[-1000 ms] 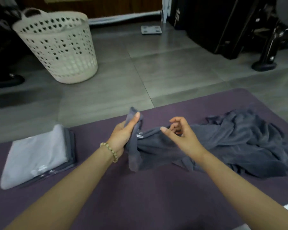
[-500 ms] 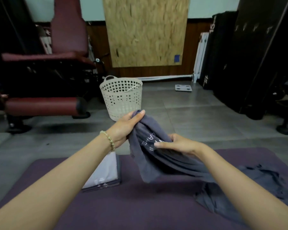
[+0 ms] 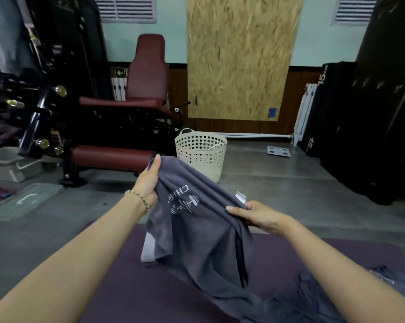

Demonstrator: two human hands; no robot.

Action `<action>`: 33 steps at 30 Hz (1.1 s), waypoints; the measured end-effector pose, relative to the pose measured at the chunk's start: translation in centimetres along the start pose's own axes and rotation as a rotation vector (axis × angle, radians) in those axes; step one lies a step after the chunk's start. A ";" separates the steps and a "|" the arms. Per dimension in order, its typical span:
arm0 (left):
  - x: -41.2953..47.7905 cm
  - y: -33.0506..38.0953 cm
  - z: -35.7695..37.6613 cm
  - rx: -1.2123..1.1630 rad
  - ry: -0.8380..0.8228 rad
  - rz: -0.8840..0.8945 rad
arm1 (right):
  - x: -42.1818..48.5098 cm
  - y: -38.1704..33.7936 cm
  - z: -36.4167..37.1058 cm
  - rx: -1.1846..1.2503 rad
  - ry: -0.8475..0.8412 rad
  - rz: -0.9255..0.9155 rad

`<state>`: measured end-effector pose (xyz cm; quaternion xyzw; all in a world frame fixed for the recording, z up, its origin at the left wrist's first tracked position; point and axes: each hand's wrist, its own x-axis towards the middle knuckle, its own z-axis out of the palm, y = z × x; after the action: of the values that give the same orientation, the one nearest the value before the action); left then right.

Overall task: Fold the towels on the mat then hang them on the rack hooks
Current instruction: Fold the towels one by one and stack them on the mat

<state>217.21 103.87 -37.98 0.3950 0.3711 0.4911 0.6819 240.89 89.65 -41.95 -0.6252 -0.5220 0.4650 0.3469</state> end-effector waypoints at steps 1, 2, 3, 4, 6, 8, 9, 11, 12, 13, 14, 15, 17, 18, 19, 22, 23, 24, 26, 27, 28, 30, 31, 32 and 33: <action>0.2 0.1 -1.0 -0.013 0.021 0.009 | 0.1 -0.4 0.4 0.034 0.051 -0.041; 0.4 0.2 -2.0 -0.021 0.045 0.020 | 0.2 -1.2 0.8 0.080 0.090 -0.085; 0.5 0.3 -2.9 -0.024 0.055 0.026 | 0.3 -2.1 1.3 0.111 0.123 -0.126; 0.7 0.3 -3.6 0.001 0.079 0.029 | 0.4 -2.9 1.5 0.123 0.152 -0.161; 0.9 0.6 -5.0 0.068 0.145 0.021 | 0.7 -4.8 1.9 0.116 0.190 -0.201; 1.1 0.7 -6.0 0.262 0.189 0.044 | 1.2 -6.5 1.9 0.054 0.221 -0.230; 1.1 0.8 -6.2 0.415 0.180 0.083 | 1.4 -7.2 2.0 0.003 0.223 -0.244; 0.5 1.2 -5.7 0.642 0.124 0.217 | 1.5 -8.5 2.3 -0.073 0.195 -0.253; -0.1 1.5 -4.8 0.680 0.045 0.268 | 1.6 -9.1 2.5 -0.098 0.156 -0.258; -0.8 1.8 -3.6 0.719 -0.085 0.291 | 1.7 -9.6 2.8 -0.117 0.103 -0.251; -1.7 2.1 -2.2 0.751 -0.256 0.275 | 1.8 -10.1 3.2 -0.132 0.040 -0.236; -2.5 2.3 -0.9 0.760 -0.415 0.217 | 1.7 -10.6 3.6 -0.152 -0.022 -0.213; -3.9 2.1 0.9 0.712 -0.606 0.078 | 1.7 -10.9 4.1 -0.187 -0.113 -0.184; -4.2 1.9 1.3 0.696 -0.632 0.042 | 1.7 -10.9 4.3 -0.192 -0.142 -0.171; -4.3 1.6 1.6 0.695 -0.639 0.024 | 1.6 -10.8 4.3 -0.179 -0.162 -0.158; -4.4 0.7 1.5 0.740 -0.685 0.076 | 1.1 -10.1 4.0 -0.099 -0.198 -0.122; -4.4 0.5 1.4 0.739 -0.699 0.097 | 1.0 -9.9 4.1 -0.080 -0.212 -0.110; -4.3 0.4 1.3 0.731 -0.698 0.124 | 0.9 -9.5 4.1 -0.067 -0.224 -0.107; -4.0 0.4 1.2 0.724 -0.626 0.231 | 1.1 -8.8 4.3 -0.062 -0.217 -0.098; -3.9 0.6 1.3 0.728 -0.573 0.299 | 1.1 -8.3 4.4 -0.063 -0.206 -0.086; -3.6 0.9 1.2 0.728 -0.514 0.365 | 1.1 -7.7 4.5 -0.078 -0.196 -0.066; -2.4 1.6 0.5 0.663 -0.336 0.432 | 0.8 -6.0 4.6 -0.125 -0.197 -0.006; -1.6 2.1 -0.1 0.595 -0.224 0.424 | 0.6 -5.0 4.6 -0.152 -0.204 0.032; -0.6 2.7 -1.1 0.522 -0.115 0.419 | 0.4 -3.7 4.5 -0.177 -0.214 0.077; 0.3 3.4 -2.5 0.465 -0.027 0.417 | 0.3 -2.4 4.1 -0.204 -0.219 0.122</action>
<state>213.82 105.32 -35.98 0.6145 0.3756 0.5169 0.4628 236.20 90.21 -41.17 -0.6332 -0.5622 0.4954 0.1937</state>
